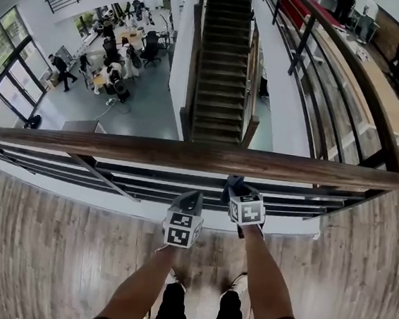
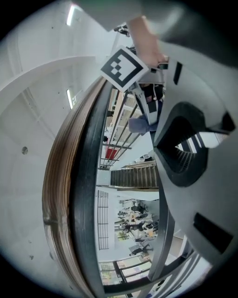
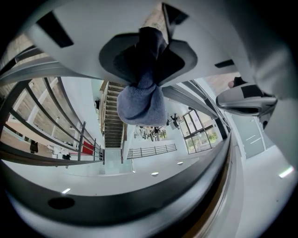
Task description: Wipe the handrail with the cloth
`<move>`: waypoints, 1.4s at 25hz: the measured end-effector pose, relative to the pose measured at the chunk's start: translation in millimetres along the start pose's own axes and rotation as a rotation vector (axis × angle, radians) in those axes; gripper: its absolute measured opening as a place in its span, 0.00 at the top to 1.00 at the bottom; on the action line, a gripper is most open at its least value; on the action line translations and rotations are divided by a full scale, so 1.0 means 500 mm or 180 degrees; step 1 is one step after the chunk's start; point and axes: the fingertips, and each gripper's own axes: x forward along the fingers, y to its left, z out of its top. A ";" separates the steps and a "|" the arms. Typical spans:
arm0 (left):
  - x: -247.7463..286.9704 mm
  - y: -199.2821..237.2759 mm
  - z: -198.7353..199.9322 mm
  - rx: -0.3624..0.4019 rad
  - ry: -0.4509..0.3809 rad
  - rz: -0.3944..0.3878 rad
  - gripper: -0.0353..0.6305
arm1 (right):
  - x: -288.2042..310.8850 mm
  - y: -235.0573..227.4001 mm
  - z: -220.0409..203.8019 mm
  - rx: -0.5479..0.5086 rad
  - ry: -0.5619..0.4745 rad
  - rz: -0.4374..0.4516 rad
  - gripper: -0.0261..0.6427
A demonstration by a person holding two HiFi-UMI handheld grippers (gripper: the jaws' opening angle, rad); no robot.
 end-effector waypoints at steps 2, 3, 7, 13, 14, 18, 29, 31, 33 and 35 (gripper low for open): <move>0.025 -0.048 0.008 0.0049 0.0029 -0.0070 0.95 | -0.024 -0.052 -0.010 0.0051 -0.0006 -0.0039 0.81; 0.034 -0.069 0.012 0.0074 0.0042 -0.0104 0.95 | -0.035 -0.074 -0.013 0.0071 -0.0006 -0.0059 0.81; 0.067 -0.150 0.026 0.0163 0.0088 -0.0211 0.95 | -0.081 -0.159 -0.032 0.0127 -0.0002 -0.0148 0.81; 0.141 -0.301 0.042 0.0253 0.0126 -0.0396 0.95 | -0.149 -0.313 -0.073 0.0243 -0.0019 -0.0270 0.81; 0.155 -0.326 0.046 0.0259 0.0128 -0.0424 0.95 | -0.161 -0.339 -0.079 0.0257 -0.0023 -0.0295 0.81; 0.206 -0.429 0.068 0.0309 0.0117 -0.0538 0.95 | -0.222 -0.459 -0.103 0.0342 -0.0007 -0.0450 0.81; 0.329 -0.704 0.103 0.0509 0.0173 -0.0880 0.95 | -0.384 -0.801 -0.188 0.0493 0.0041 -0.0822 0.81; 0.342 -0.750 0.107 0.0528 0.0187 -0.0943 0.95 | -0.406 -0.844 -0.200 0.0505 0.0065 -0.0893 0.81; 0.354 -0.787 0.110 0.0543 0.0190 -0.0985 0.95 | -0.425 -0.888 -0.214 0.0514 0.0089 -0.0975 0.81; 0.366 -0.821 0.111 0.0572 0.0193 -0.1018 0.95 | -0.441 -0.926 -0.224 0.0527 0.0097 -0.1028 0.81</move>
